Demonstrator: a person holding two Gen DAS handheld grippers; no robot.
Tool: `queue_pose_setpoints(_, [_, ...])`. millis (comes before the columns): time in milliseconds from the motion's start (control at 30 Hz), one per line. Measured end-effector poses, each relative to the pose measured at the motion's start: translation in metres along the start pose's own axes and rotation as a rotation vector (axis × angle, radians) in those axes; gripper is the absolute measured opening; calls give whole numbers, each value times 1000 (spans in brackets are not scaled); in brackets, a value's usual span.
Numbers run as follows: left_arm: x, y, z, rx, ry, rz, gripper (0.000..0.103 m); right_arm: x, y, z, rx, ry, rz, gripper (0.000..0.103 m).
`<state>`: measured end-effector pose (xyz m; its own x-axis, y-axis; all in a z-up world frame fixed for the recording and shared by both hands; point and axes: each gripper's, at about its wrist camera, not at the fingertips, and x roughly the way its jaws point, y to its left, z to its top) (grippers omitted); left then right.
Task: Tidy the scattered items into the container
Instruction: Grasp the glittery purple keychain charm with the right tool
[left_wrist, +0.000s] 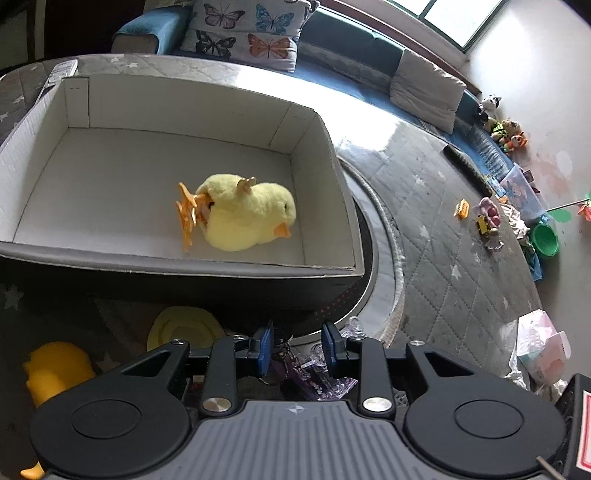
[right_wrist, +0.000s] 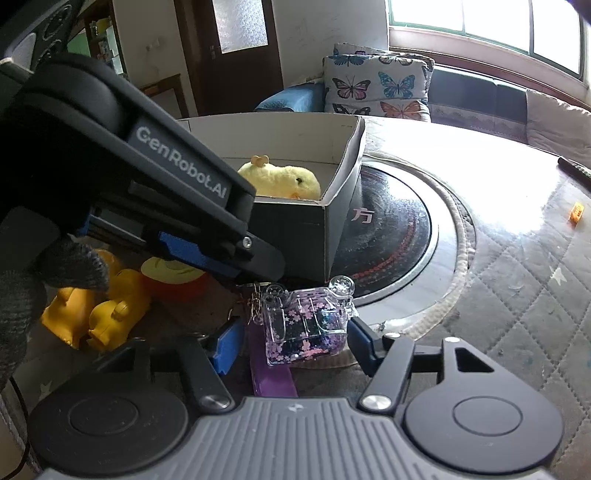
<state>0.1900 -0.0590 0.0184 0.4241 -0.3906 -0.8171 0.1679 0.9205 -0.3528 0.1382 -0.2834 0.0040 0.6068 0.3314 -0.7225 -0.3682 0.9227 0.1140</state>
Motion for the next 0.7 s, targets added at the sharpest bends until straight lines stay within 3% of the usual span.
queue_pose_setpoints(400, [16, 3, 3, -22, 32, 7, 34, 6, 6, 2, -25, 2, -8, 63])
queue_pose_setpoints(700, [21, 11, 3, -42, 56, 56, 34, 8, 10, 4, -36, -2, -13, 62])
